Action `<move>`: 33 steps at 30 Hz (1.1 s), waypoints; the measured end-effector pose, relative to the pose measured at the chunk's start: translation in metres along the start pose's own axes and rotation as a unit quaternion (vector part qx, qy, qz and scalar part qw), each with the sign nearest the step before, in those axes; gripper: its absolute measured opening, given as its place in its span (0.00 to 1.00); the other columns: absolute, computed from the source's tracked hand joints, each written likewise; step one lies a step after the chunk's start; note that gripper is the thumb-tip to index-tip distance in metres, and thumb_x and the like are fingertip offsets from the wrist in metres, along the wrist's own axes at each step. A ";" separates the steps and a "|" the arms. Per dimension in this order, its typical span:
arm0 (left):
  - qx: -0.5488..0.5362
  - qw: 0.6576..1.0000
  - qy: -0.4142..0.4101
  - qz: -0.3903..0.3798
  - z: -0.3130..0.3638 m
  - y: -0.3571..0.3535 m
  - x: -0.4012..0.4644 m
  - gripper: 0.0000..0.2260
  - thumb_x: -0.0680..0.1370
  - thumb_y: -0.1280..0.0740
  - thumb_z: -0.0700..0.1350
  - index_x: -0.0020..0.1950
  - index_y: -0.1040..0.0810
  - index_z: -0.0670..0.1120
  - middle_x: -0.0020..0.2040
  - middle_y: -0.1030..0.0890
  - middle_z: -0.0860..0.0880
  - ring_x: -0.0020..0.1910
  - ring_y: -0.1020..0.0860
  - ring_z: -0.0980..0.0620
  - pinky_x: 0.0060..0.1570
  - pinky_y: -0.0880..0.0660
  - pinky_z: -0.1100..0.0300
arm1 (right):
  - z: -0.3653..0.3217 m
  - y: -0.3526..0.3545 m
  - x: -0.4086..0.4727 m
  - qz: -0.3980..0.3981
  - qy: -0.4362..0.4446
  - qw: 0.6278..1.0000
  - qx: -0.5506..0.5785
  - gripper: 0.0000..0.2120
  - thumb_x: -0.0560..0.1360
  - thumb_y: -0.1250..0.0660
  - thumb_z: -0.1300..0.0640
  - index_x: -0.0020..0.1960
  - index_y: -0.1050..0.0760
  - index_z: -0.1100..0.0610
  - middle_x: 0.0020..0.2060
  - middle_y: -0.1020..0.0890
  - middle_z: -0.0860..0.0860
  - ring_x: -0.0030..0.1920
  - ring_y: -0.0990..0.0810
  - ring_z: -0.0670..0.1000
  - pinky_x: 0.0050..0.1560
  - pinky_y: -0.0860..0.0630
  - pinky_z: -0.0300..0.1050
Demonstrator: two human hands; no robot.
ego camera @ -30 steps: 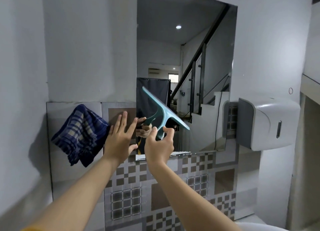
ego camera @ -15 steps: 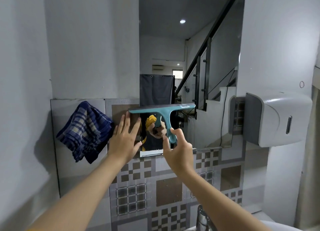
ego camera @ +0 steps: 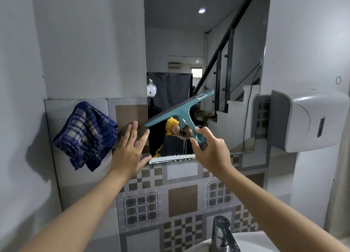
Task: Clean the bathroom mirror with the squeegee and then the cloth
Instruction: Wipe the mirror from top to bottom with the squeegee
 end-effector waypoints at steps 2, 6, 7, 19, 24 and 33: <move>0.005 1.000 -0.004 0.002 0.000 0.002 0.000 0.42 0.67 0.27 0.57 0.75 0.43 0.47 0.75 0.49 0.37 0.74 0.49 0.39 0.67 0.43 0.45 | 0.006 0.001 0.001 -0.001 0.007 1.000 -0.004 0.14 0.74 0.30 0.54 0.58 0.25 0.57 0.26 0.30 0.43 0.21 0.32 0.49 0.22 0.34 0.38; 0.003 1.000 -0.006 0.004 0.000 0.001 -0.002 0.43 0.66 0.26 0.57 0.75 0.43 0.47 0.75 0.49 0.37 0.74 0.49 0.39 0.67 0.42 0.44 | 0.015 0.003 0.004 0.001 0.024 1.000 -0.012 0.15 0.74 0.29 0.54 0.58 0.25 0.57 0.28 0.29 0.43 0.21 0.34 0.47 0.22 0.32 0.37; 0.003 1.000 -0.004 0.002 0.000 0.000 -0.002 0.43 0.66 0.26 0.57 0.75 0.43 0.47 0.75 0.50 0.38 0.74 0.49 0.39 0.67 0.42 0.44 | 0.018 0.005 0.004 0.002 0.031 0.999 -0.016 0.15 0.73 0.29 0.54 0.58 0.24 0.57 0.29 0.28 0.42 0.21 0.34 0.46 0.23 0.33 0.36; 0.009 1.000 0.004 -0.006 -0.002 -0.001 -0.002 0.43 0.67 0.28 0.59 0.76 0.47 0.50 0.76 0.53 0.41 0.74 0.54 0.42 0.63 0.36 0.40 | 0.058 0.024 0.010 -0.027 0.079 0.995 -0.053 0.16 0.72 0.27 0.55 0.58 0.24 0.56 0.30 0.27 0.44 0.21 0.35 0.46 0.25 0.37 0.34; 0.012 1.000 -0.007 0.007 0.000 0.000 -0.001 0.43 0.66 0.26 0.58 0.75 0.43 0.48 0.76 0.49 0.39 0.74 0.49 0.40 0.60 0.32 0.43 | 0.088 0.044 0.010 -0.048 0.075 0.993 -0.071 0.16 0.73 0.28 0.53 0.58 0.24 0.55 0.27 0.24 0.48 0.21 0.34 0.48 0.21 0.33 0.40; 0.004 1.000 -0.008 0.011 -0.004 -0.005 0.000 0.44 0.66 0.26 0.57 0.75 0.45 0.49 0.76 0.51 0.39 0.74 0.52 0.41 0.58 0.30 0.38 | 0.159 0.088 -0.017 -0.042 0.020 0.993 -0.113 0.16 0.71 0.26 0.55 0.56 0.24 0.54 0.35 0.17 0.53 0.25 0.23 0.54 0.23 0.23 0.46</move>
Point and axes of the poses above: each hand's wrist, its own x-axis towards the middle knuckle, its own y-axis out of the back of the hand, z = x × y, the point moved 3 cm from there along x, towards the middle knuckle
